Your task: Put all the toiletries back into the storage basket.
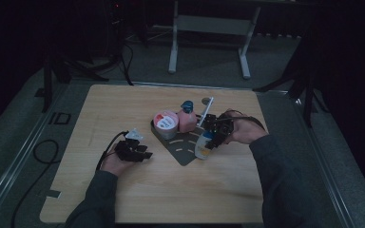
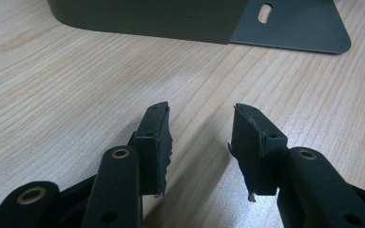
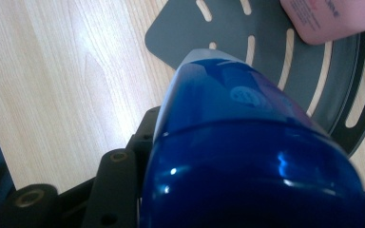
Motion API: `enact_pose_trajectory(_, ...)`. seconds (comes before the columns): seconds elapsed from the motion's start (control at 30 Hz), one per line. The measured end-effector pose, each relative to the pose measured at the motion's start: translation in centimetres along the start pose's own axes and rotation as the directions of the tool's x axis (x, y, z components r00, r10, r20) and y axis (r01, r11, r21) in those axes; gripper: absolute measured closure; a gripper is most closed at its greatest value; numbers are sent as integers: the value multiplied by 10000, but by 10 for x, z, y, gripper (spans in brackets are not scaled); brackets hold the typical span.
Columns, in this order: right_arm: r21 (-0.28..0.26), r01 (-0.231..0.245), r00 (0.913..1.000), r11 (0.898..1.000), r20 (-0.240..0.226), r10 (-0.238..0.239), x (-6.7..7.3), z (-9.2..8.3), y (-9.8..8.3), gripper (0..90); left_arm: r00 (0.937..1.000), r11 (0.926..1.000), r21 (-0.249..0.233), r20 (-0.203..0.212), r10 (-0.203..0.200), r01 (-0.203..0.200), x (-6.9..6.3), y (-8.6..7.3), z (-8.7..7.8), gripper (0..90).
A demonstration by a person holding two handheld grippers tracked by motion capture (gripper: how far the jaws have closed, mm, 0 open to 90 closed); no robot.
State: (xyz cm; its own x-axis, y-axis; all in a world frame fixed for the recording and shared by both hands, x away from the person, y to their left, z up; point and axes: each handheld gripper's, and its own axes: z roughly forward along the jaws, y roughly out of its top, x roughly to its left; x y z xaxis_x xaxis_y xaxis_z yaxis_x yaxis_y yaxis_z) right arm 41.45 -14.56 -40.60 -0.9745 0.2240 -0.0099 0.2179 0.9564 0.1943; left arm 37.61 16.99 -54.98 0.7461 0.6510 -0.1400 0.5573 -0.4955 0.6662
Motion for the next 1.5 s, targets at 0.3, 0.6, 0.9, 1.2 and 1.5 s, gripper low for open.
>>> enact_pose_trajectory(0.3,-180,44,10000,9998,76,-43,1,-3,12,547,10000,10000,3,0,-3,3,0,0,0,572)
enact_pose_trajectory(0.6,-295,43,10000,9996,86,-41,-2,-1,22,547,10000,10000,11,14,7,-7,0,0,0,573)
enact_pose_trajectory(0.9,-299,-251,9995,9992,172,256,-9,1,26,547,10000,10000,16,10,19,-19,0,0,0,573)
enact_pose_trajectory(1.2,-226,-659,9970,9976,401,668,-19,2,28,548,10000,10000,8,9,14,-14,0,0,0,574)
enact_pose_trajectory(1.5,-95,-857,9953,9963,441,861,-26,2,32,548,10000,10000,12,13,17,-17,0,0,0,573)
